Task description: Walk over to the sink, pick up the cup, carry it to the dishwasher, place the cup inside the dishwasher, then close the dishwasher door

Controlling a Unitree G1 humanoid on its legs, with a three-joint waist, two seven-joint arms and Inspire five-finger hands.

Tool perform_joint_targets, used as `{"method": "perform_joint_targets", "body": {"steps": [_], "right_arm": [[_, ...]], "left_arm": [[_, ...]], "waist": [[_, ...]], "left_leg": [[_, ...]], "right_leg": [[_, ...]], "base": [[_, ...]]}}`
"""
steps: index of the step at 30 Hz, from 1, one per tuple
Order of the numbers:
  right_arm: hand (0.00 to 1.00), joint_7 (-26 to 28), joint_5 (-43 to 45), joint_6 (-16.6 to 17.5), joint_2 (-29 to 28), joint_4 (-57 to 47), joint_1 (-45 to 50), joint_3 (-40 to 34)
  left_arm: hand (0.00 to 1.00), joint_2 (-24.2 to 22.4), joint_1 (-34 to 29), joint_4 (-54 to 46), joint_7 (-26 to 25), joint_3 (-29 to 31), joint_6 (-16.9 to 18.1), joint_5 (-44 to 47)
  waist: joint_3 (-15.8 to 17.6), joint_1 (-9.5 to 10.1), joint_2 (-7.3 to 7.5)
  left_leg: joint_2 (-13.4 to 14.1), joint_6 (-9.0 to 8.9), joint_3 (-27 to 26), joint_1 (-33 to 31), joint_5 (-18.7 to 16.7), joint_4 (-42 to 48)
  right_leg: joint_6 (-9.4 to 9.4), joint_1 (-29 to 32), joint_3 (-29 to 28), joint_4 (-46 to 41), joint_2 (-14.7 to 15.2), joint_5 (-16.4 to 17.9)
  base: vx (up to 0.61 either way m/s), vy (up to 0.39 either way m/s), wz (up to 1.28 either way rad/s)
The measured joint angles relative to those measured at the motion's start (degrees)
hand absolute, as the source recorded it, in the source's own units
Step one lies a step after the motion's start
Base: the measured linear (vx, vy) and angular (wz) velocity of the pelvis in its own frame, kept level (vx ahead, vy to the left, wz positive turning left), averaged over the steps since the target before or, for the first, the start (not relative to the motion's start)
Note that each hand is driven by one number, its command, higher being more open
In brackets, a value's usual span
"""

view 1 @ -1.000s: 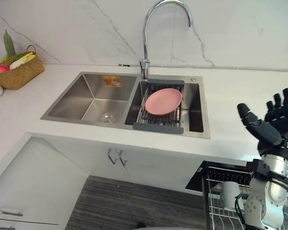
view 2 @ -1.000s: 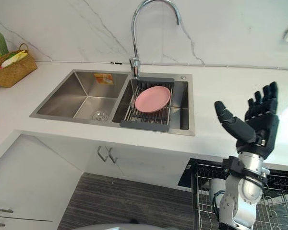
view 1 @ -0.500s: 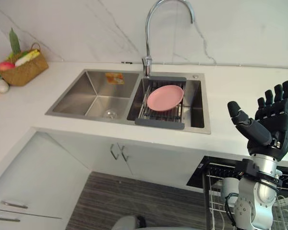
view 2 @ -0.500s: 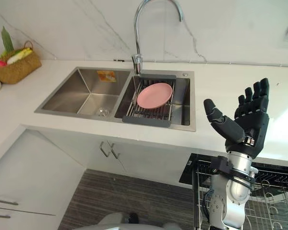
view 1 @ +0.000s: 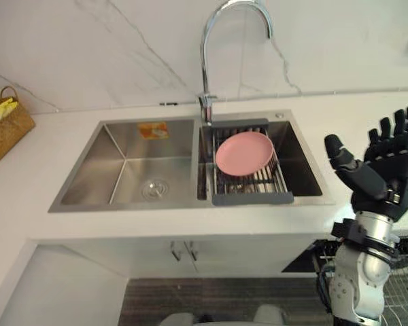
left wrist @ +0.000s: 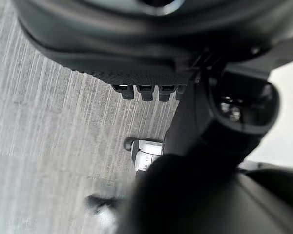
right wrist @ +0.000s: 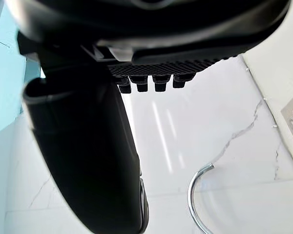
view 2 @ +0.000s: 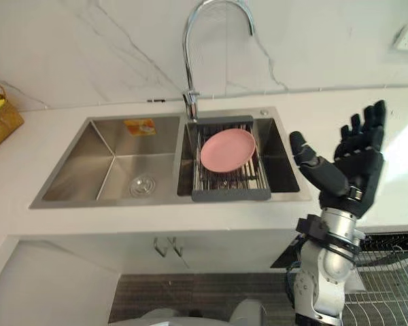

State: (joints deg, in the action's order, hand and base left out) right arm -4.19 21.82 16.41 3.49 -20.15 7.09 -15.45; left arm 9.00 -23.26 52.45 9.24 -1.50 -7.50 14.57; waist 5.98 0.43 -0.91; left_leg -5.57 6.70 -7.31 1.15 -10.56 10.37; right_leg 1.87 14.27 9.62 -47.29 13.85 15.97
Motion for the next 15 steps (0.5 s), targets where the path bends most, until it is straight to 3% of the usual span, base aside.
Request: {"method": "perform_joint_targets", "body": {"steps": [2,4,5,6,8,11,15], "right_arm": [[1.0,0.64,-0.14,0.0,-0.05,1.27,0.13,0.46],[1.0,0.63,-0.1,0.02,-0.05,2.52,0.16,1.58],[1.0,0.48,-0.12,0.06,-0.05,3.08,0.15,2.59],[1.0,0.55,-0.12,0.13,-0.1,3.04,0.12,3.49],[1.0,0.72,-0.1,0.26,0.42,3.65,0.08,3.47],[1.0,0.56,-0.15,0.48,0.25,3.75,0.03,2.67],[1.0,2.29,-0.24,1.13,0.22,4.24,-1.08,2.69]], "left_arm": [[1.0,0.2,0.18,-0.29,-0.06,-0.24,-1.31,0.01],[1.0,0.75,1.01,0.74,-1.09,-1.5,-2.23,0.23],[1.0,1.19,1.77,3.31,-1.6,-1.71,-0.75,0.38],[1.0,2.06,1.67,5.01,-1.08,-1.7,1.02,0.66],[1.0,1.47,1.65,6.41,-0.33,-1.7,2.65,0.54],[1.0,0.93,0.53,7.23,-0.99,-0.52,5.32,-0.61],[1.0,-0.28,0.89,11.25,-1.23,2.84,10.06,-1.28]], "waist": [[0.12,0.1,-0.11],[0.54,-0.03,-0.85],[0.44,0.01,-0.65],[0.0,-0.07,0.77],[-0.41,0.16,-0.36],[-0.2,0.24,-0.73],[-0.28,1.74,-0.87]], "left_leg": [[1.05,-0.69,-0.44,1.58,0.61,-0.11],[2.65,-2.63,-0.02,3.88,-0.48,-0.2],[3.34,-4.21,0.14,5.21,-1.37,-0.07],[2.9,-6.09,0.28,6.49,-2.53,0.13],[4.9,-6.79,1.28,7.5,-3.08,1.38],[7.33,-8.47,2.85,8.89,-2.33,-1.5],[8.44,-8.66,1.96,10.14,-1.86,-1.85]], "right_leg": [[0.11,-0.18,3.44,8.72,-2.43,0.56],[0.26,-0.01,2.92,14.48,-5.04,0.34],[0.3,-0.14,1.95,20.38,-6.24,-2.17],[-0.71,-0.71,0.19,25.62,-6.48,-12.15],[-1.03,-3.93,0.7,28.26,-8.17,-12.37],[-1.51,-8.74,2.56,33.2,-9.97,-12.93],[-0.91,-12.97,1.93,40.51,-12.09,-16.14]], "base": [[0.27,-0.008,-0.12],[0.27,-0.057,-0.08],[0.32,-0.101,-0.01],[0.35,-0.146,0.02],[0.35,-0.184,0.03],[0.19,-0.142,0.17],[0.06,-0.013,-0.03]]}}
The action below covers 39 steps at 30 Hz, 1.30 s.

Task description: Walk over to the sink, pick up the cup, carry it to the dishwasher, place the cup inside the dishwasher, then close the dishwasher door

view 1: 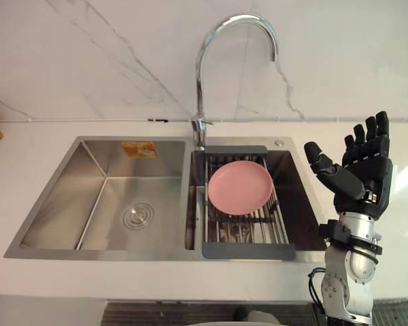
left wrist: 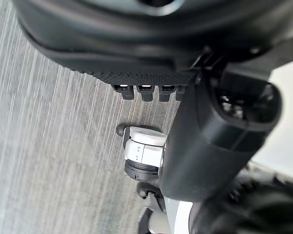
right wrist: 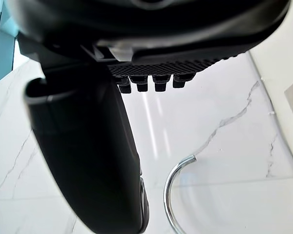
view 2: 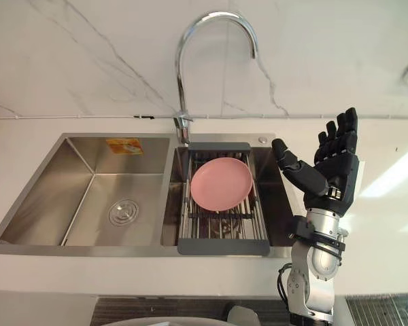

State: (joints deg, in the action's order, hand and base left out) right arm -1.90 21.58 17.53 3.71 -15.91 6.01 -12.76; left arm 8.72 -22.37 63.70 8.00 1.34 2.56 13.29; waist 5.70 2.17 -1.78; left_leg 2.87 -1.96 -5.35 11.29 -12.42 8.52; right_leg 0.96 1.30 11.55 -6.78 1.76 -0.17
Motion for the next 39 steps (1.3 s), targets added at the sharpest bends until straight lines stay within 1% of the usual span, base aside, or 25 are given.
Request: {"method": "perform_joint_targets", "body": {"steps": [1,3,4,5,6,7,8,9,10,11,12,14,15,16,17,19,21,22,25,27,30,32,33,34,39], "right_arm": [[1.0,0.49,0.02,0.03,-0.01,0.0,-0.38,0.01],[1.0,1.92,0.21,0.03,-0.01,0.05,-0.89,0.07],[1.0,2.44,0.3,0.04,0.0,0.11,-0.89,0.07],[1.0,2.92,0.28,0.04,0.0,0.27,-0.91,0.1],[1.0,3.01,0.2,0.04,0.0,0.39,-0.97,0.11],[1.0,3.02,0.1,0.28,-0.1,1.28,-1.23,0.08],[1.0,2.77,0.05,0.44,-0.23,2.43,-1.48,-0.31],[1.0,2.58,-0.27,0.46,-0.15,2.95,-1.5,-0.49],[1.0,2.37,-1.04,0.48,0.05,3.81,-1.49,-0.58],[1.0,2.26,-2.15,0.43,-0.14,5.1,-1.32,-0.23],[1.0,2.7,-4.25,0.43,-0.14,5.21,-1.07,-0.16],[1.0,3.3,-6.43,0.39,0.58,5.12,-1.07,-0.3],[1.0,5.0,-8.46,-0.37,1.57,5.09,-0.86,-0.35],[1.0,5.39,-8.76,-0.65,1.81,5.1,-0.77,-0.34],[1.0,7.39,-10.9,-2.01,2.77,5.1,-0.19,-0.33],[1.0,8.99,-12.94,-2.86,3.51,5.11,0.47,-0.33],[1.0,11.9,-20.02,-4.08,5.1,5.19,1.59,-0.21],[1.0,12.49,-21.69,-4.21,5.5,5.18,1.57,-0.2],[1.0,15.24,-29.34,-4.23,9.15,5.08,1.54,-0.14],[1.0,16.79,-36.96,-4.23,12.76,4.52,1.53,-0.09],[1.0,18.81,-43.51,-4.06,16.32,3.02,1.49,0.12],[1.0,21.0,-48.46,-3.01,19.42,1.45,1.43,0.6],[1.0,21.32,-49.16,-2.69,19.81,1.25,1.42,0.69],[1.0,22.68,-52.43,-1.12,20.94,0.56,1.34,0.87],[1.0,25.28,-61.25,1.64,21.48,-1.28,1.11,1.22]], "left_arm": [[1.0,-0.08,0.03,0.02,-0.07,0.19,0.46,-0.05],[1.0,-0.36,0.22,0.04,-0.41,0.93,2.42,-1.77],[1.0,-0.42,0.83,0.03,-0.74,1.15,3.69,-2.38],[1.0,-0.85,1.1,-0.1,-1.33,1.65,4.79,-3.54],[1.0,-0.94,1.18,-0.15,-1.89,1.92,5.39,-4.01],[1.0,-1.53,1.08,-0.18,-2.89,2.06,6.26,-4.71],[1.0,-1.76,1.09,-0.17,-3.49,1.98,6.78,-5.93],[1.0,-1.78,1.13,-0.17,-3.59,1.93,7.09,-6.3],[1.0,-1.85,1.19,-0.17,-3.64,1.84,7.51,-6.52],[1.0,-1.48,1.18,-0.06,-3.91,1.66,7.65,-6.7],[1.0,-0.65,1.1,0.07,-4.08,1.43,7.82,-7.9],[1.0,-0.47,1.26,0.09,-4.34,0.2,7.82,-8.75],[1.0,-0.19,1.25,0.22,-4.43,-0.67,7.82,-8.79],[1.0,-0.15,1.25,0.24,-4.43,-0.67,7.82,-8.79],[1.0,0.22,1.25,0.27,-4.43,-0.7,7.86,-8.86],[1.0,0.21,1.25,0.27,-4.43,-0.76,7.94,-8.93],[1.0,0.23,1.24,0.27,-4.43,-0.77,8.04,-8.99],[1.0,0.23,1.24,0.27,-4.42,-0.77,8.05,-8.99],[1.0,0.33,1.17,0.27,-4.39,-0.77,8.11,-9.05],[1.0,0.65,0.94,0.27,-4.26,-0.71,8.31,-9.06],[1.0,1.26,0.78,0.27,-4.05,-0.66,8.46,-9.08],[1.0,1.93,0.58,0.27,-3.98,-0.42,8.74,-9.46],[1.0,2.01,0.55,0.27,-3.96,-0.34,8.88,-9.75],[1.0,2.33,0.49,0.27,-3.92,-0.07,9.1,-10.26],[1.0,2.34,0.41,0.27,-3.89,0.71,9.13,-10.52]], "waist": [[0.06,0.16,0.09],[0.1,0.16,0.67],[0.47,0.18,1.07],[0.58,0.42,0.9],[0.68,0.65,0.76],[0.82,1.27,0.94],[0.69,1.19,0.46],[0.83,1.16,0.18],[0.88,1.19,-0.55],[1.2,1.23,-0.02],[1.44,1.18,0.51],[1.33,0.97,0.46],[1.3,0.77,0.46],[1.28,0.76,0.48],[1.24,0.78,0.55],[1.23,0.73,0.53],[1.24,0.93,0.53],[1.23,0.93,0.53],[1.17,0.96,0.67],[0.95,0.95,1.07],[0.65,0.93,1.64],[0.28,0.89,2.31],[0.24,0.89,2.38],[0.04,0.88,2.71],[-0.17,0.88,3.05]], "left_leg": [[-0.05,0.0,-0.15,-0.45,-0.01,0.72],[-0.2,-0.66,-0.35,-3.79,-0.46,6.31],[0.04,-0.78,-1.32,-6.68,-0.59,12.12],[0.59,-0.82,-2.53,-8.78,-0.59,17.0],[0.85,-0.91,-2.82,-9.39,-0.53,18.92],[1.35,-0.17,-3.2,-9.92,-2.48,20.09],[2.14,0.41,-3.21,-10.09,-3.09,16.18],[2.69,-0.07,-3.1,-10.16,-2.27,13.4],[3.24,-0.19,-3.12,-10.03,-1.15,9.76],[2.89,-0.07,-3.36,-8.07,-0.1,5.88],[1.66,0.18,-3.76,-6.09,2.08,1.41],[0.57,0.39,-3.86,-4.79,3.8,-2.03],[0.02,0.66,-3.83,-4.19,4.74,-3.82],[-0.06,0.69,-3.81,-4.14,4.86,-4.09],[-0.34,0.73,-3.58,-4.01,5.29,-4.86],[-0.5,0.81,-3.24,-3.84,5.53,-5.23],[-0.62,0.87,-2.75,-3.74,5.79,-5.79],[-0.66,0.88,-2.71,-3.68,5.86,-5.93],[-0.92,1.06,-2.67,-3.61,6.0,-6.13],[-1.07,1.23,-2.66,-3.6,6.15,-6.24],[-1.12,1.35,-2.66,-3.65,6.26,-6.3],[-1.11,1.36,-2.69,-3.71,6.29,-6.46],[-1.11,1.37,-2.69,-3.71,6.3,-6.48],[-1.13,1.41,-2.71,-3.72,6.33,-6.53],[-1.22,1.54,-2.82,-3.81,6.4,-6.41]], "right_leg": [[0.02,-0.24,-0.27,0.85,-0.06,-0.43],[0.11,-0.77,-0.93,2.71,0.03,-0.89],[-0.32,-1.77,-0.86,3.87,0.08,-1.04],[-0.82,-2.98,-0.58,5.21,0.26,-1.34],[-1.08,-3.71,-0.46,5.83,0.25,-1.54],[-1.49,-4.36,-0.33,6.73,0.18,-1.91],[-1.52,-4.51,0.14,7.35,-0.28,-2.3],[-1.35,-4.58,0.41,7.7,-0.66,-2.64],[-1.04,-4.63,0.55,8.07,-1.39,-3.07],[-0.51,-4.72,0.21,8.2,-1.14,-3.48],[-0.13,-4.71,0.04,8.46,-0.28,-3.72],[0.33,-4.95,0.02,9.46,0.39,-4.28],[0.52,-5.23,0.07,10.62,0.7,-4.89],[0.53,-5.27,0.1,10.82,0.73,-4.97],[0.69,-5.39,0.34,11.51,0.86,-5.34],[0.73,-5.45,0.73,11.61,0.96,-5.37],[0.75,-5.45,1.2,11.62,1.02,-5.35],[0.75,-5.44,1.23,11.63,1.05,-5.35],[0.81,-5.44,1.23,11.63,1.24,-5.39],[0.97,-5.44,1.19,11.65,1.36,-5.5],[1.06,-5.42,1.12,11.68,1.41,-5.58],[1.08,-5.37,1.04,11.78,1.4,-5.61],[1.08,-5.35,1.03,11.81,1.39,-5.61],[1.08,-5.3,0.99,11.86,1.4,-5.63],[1.05,-5.17,0.83,11.7,1.43,-5.73]], "base": [[0.01,0.033,-0.14],[-0.02,-0.005,0.13],[-0.04,-0.033,0.25],[-0.03,-0.029,0.21],[-0.01,0.007,0.09],[-0.01,0.002,0.1],[-0.03,0.003,0.12],[-0.03,0.01,0.13],[-0.02,0.052,0.0],[-0.02,0.058,-0.05],[-0.01,0.056,-0.06],[-0.01,0.041,0.01],[0.0,0.045,0.03],[0.01,0.034,0.06],[0.02,0.023,0.07],[0.03,0.018,0.12],[0.02,0.017,0.12],[0.0,0.018,0.03],[-0.02,0.008,0.0],[-0.06,0.018,0.0],[-0.06,0.006,-0.01],[-0.06,0.001,-0.01],[-0.06,0.006,-0.01],[-0.04,0.008,-0.01],[-0.01,0.002,0.0]]}}
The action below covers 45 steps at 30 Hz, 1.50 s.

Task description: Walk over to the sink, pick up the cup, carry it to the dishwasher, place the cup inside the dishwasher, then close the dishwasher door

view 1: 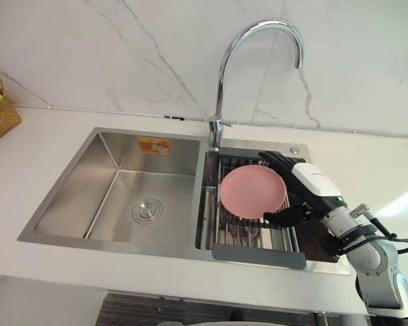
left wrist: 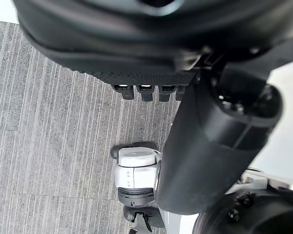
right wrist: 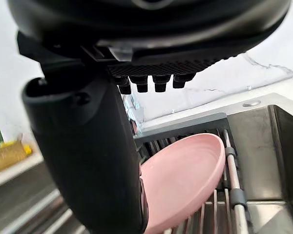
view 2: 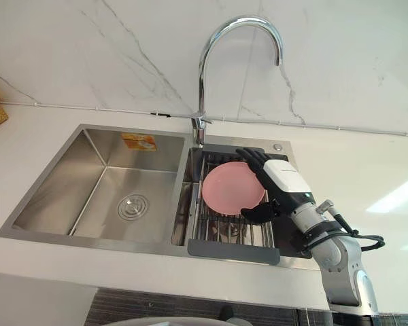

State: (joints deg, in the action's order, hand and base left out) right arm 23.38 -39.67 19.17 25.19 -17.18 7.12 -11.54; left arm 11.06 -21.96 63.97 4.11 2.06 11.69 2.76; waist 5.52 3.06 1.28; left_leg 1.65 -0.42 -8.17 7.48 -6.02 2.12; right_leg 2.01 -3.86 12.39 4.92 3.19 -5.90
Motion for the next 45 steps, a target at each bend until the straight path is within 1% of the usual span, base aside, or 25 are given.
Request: {"method": "perform_joint_targets", "body": {"steps": [3,5,9,12,14,23,27,31,37,42,45], "right_arm": [[1.0,0.65,-5.45,2.12,0.05,-0.47,-1.35,1.27],[1.0,1.49,-7.95,2.89,0.09,-1.33,-2.31,1.84],[1.0,1.88,-10.17,4.89,0.33,-2.73,-3.09,1.94],[1.0,2.47,-12.41,5.58,1.59,-3.37,-4.19,2.03],[1.0,2.9,-12.6,5.68,2.04,-3.49,-4.61,2.04],[1.0,5.31,-15.79,5.91,2.3,-3.69,-5.6,2.93],[1.0,6.58,-16.82,5.88,2.29,-3.69,-5.57,3.22],[1.0,6.72,-16.93,5.88,2.29,-3.69,-5.15,3.22],[1.0,6.72,-18.08,5.9,2.29,-3.38,-1.57,3.34],[1.0,6.64,-19.14,5.8,2.28,-1.13,0.45,3.81],[1.0,5.91,-20.96,5.6,2.14,0.0,1.89,5.44]], "left_arm": [[1.0,-0.15,-0.06,0.0,0.04,0.96,0.01,-0.02],[1.0,-0.38,-0.22,-0.01,0.11,1.58,0.03,-0.02],[1.0,-0.22,-0.49,-0.02,0.44,2.16,0.24,-0.02],[1.0,-0.05,-0.64,-0.02,0.74,2.3,0.5,-0.02],[1.0,-0.17,-0.74,-0.02,0.94,3.12,0.57,-0.04],[1.0,-0.22,-0.9,-0.03,0.97,3.37,0.71,-0.04],[1.0,-0.4,-1.58,-0.03,1.06,3.78,0.71,-0.04],[1.0,-0.37,-1.78,-0.03,1.06,3.84,0.71,-0.04],[1.0,-0.33,-1.89,-0.03,1.08,3.84,0.71,-0.04],[1.0,-0.24,-1.95,-0.03,1.1,3.81,0.71,-0.04],[1.0,-0.24,-1.95,-0.03,1.1,3.74,0.71,-0.04]], "waist": [[0.06,-0.07,0.31],[-0.08,0.0,0.55],[-0.41,0.06,1.06],[-0.68,0.06,1.32],[-0.79,0.06,1.47],[-1.08,0.05,1.71],[-2.21,0.05,1.74],[-2.55,0.04,1.83],[-2.59,-0.03,1.83],[-2.59,-0.19,1.82],[-2.58,-0.36,1.81]], "left_leg": [[0.0,0.02,0.0,-0.05,0.0,0.07],[0.05,0.02,0.02,-0.16,-0.01,0.18],[0.13,0.05,0.15,-0.46,-0.03,0.29],[0.13,0.06,0.19,-0.93,-0.03,0.34],[0.16,0.07,0.25,-1.11,-0.02,0.32],[0.01,0.26,0.74,-1.57,0.12,0.4],[-0.11,0.38,0.98,-1.69,0.2,0.4],[-0.15,0.51,1.1,-1.74,0.29,0.27],[-0.33,0.38,1.29,-1.51,0.93,-0.8],[-0.61,0.54,1.3,-1.48,1.19,-1.21],[-0.79,0.6,1.31,-1.51,1.24,-1.31]], "right_leg": [[-0.05,0.01,-0.04,-0.01,-0.03,-0.04],[-0.08,0.02,-0.04,0.0,-0.06,-0.06],[-0.14,0.12,0.03,0.01,-0.1,-0.1],[-0.2,0.52,0.05,0.01,-0.09,-0.14],[-0.21,0.69,0.09,0.0,-0.12,-0.15],[-0.2,0.96,0.39,-0.02,-0.08,-0.15],[-0.2,0.98,0.54,-0.01,-0.06,-0.15],[-0.18,0.96,0.6,-0.01,0.19,-0.16],[-0.16,1.2,0.8,0.02,0.26,-0.16],[-0.04,1.46,0.84,0.08,0.48,-0.21],[0.06,1.54,0.87,0.17,0.52,-0.26]], "base": [[-0.02,0.006,0.0],[-0.05,0.001,0.01],[-0.02,0.0,0.01],[0.0,0.0,0.0],[0.0,0.0,0.0],[-0.01,0.004,0.02],[-0.03,0.005,0.02],[-0.05,0.011,0.02],[-0.02,0.001,0.01],[0.0,0.0,0.0],[-0.01,0.006,0.01]]}}
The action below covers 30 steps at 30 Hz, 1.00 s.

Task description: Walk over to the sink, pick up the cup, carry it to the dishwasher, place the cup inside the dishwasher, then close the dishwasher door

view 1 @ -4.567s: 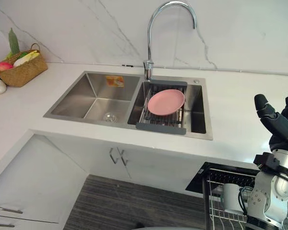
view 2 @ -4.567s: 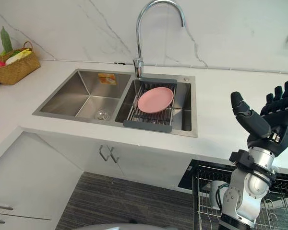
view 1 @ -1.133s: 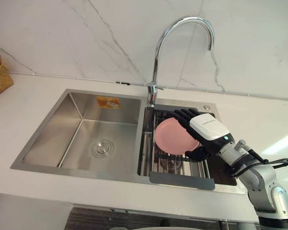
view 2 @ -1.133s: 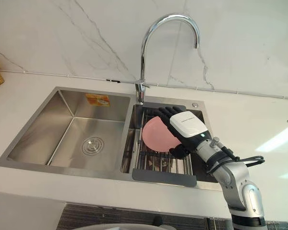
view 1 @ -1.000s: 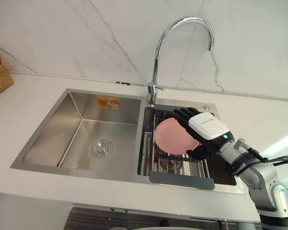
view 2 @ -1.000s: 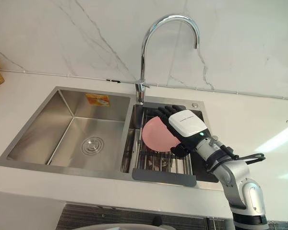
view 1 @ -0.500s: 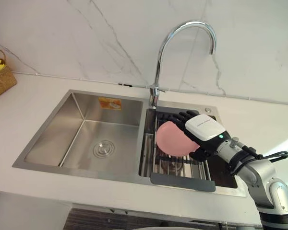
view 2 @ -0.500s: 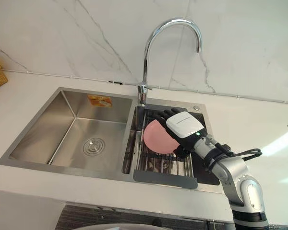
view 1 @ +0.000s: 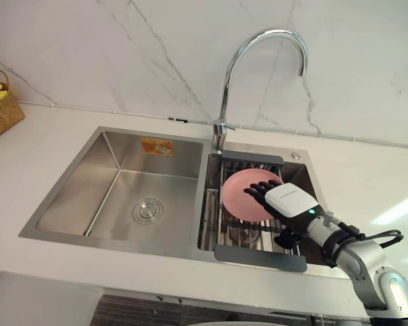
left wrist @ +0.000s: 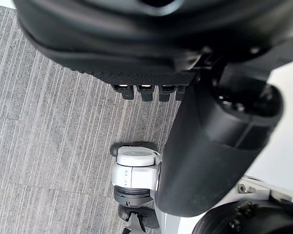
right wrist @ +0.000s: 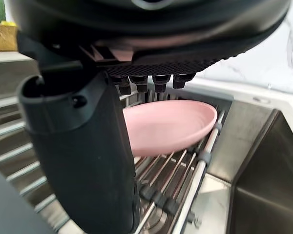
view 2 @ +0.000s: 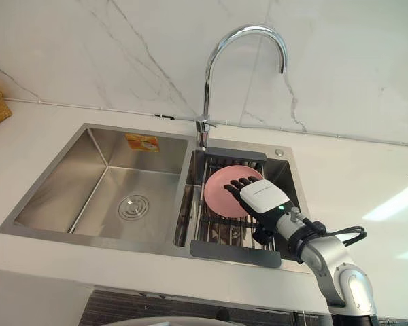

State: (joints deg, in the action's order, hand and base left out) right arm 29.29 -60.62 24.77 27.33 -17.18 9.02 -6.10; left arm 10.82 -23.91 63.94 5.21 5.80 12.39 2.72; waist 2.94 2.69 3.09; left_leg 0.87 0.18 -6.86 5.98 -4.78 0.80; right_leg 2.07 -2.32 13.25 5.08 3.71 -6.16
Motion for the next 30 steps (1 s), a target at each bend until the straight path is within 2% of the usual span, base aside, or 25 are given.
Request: {"method": "perform_joint_targets", "body": {"steps": [17,30], "right_arm": [[1.0,-16.81,-8.24,1.89,-3.13,4.48,1.25,0.48],[1.0,-25.5,-13.45,3.13,-4.22,7.59,1.24,2.17]], "left_arm": [[1.0,-0.2,0.16,-0.01,-0.19,-0.18,0.0,-0.03],[1.0,-0.56,0.29,-0.1,-1.23,-1.05,0.23,-0.02]], "waist": [[0.31,-0.28,-0.47],[0.64,-0.21,-0.99]], "left_leg": [[-0.44,0.26,1.14,-0.5,0.8,-0.75],[-0.48,0.26,1.34,-0.59,0.89,-0.74]], "right_leg": [[0.22,0.37,1.15,0.1,0.5,-0.03],[0.23,0.33,1.37,0.11,0.53,-0.04]], "base": [[-0.03,0.006,0.03],[-0.01,0.003,0.0]]}}
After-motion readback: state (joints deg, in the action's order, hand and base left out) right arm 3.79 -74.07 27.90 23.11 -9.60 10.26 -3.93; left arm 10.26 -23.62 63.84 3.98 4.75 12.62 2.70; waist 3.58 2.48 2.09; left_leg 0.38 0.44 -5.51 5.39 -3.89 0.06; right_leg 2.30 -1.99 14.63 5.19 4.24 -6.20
